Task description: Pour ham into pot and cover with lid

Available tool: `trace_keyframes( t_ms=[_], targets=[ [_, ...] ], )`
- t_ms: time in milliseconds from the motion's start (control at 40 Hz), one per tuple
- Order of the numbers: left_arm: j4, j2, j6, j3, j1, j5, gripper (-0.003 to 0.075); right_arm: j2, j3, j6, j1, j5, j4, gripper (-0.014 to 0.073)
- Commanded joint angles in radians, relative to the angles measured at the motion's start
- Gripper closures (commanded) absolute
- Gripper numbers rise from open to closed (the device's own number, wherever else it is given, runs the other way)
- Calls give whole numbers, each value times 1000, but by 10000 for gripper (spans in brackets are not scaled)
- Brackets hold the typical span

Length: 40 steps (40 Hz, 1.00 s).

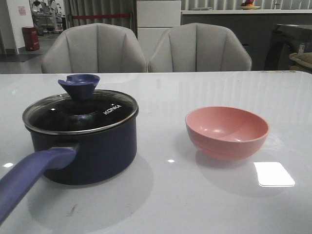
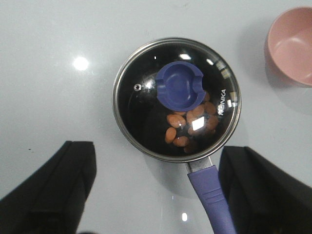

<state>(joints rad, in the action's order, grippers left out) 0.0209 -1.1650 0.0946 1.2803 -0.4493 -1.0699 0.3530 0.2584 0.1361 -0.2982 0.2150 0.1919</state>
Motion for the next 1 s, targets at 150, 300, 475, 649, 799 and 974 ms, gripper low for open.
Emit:
trace_keyframes(
  t_ms=[150, 300, 475, 649, 799, 974],
  targets=[
    [58, 401, 1, -318, 5, 299, 274, 4, 29, 9, 0, -73, 2, 441],
    [71, 639, 1, -524, 5, 438, 332, 4, 29, 9, 0, -73, 2, 441],
    [71, 844, 1, -701, 5, 522, 430, 4, 29, 9, 0, -73, 2, 441],
    [71, 942, 1, -788, 5, 537, 589, 4, 29, 9, 0, -73, 2, 441],
    [71, 955, 1, -803, 5, 552, 607, 4, 29, 9, 0, -73, 2, 441],
    [69, 955, 1, -803, 5, 552, 607, 4, 29, 9, 0, -73, 2, 441]
  ],
)
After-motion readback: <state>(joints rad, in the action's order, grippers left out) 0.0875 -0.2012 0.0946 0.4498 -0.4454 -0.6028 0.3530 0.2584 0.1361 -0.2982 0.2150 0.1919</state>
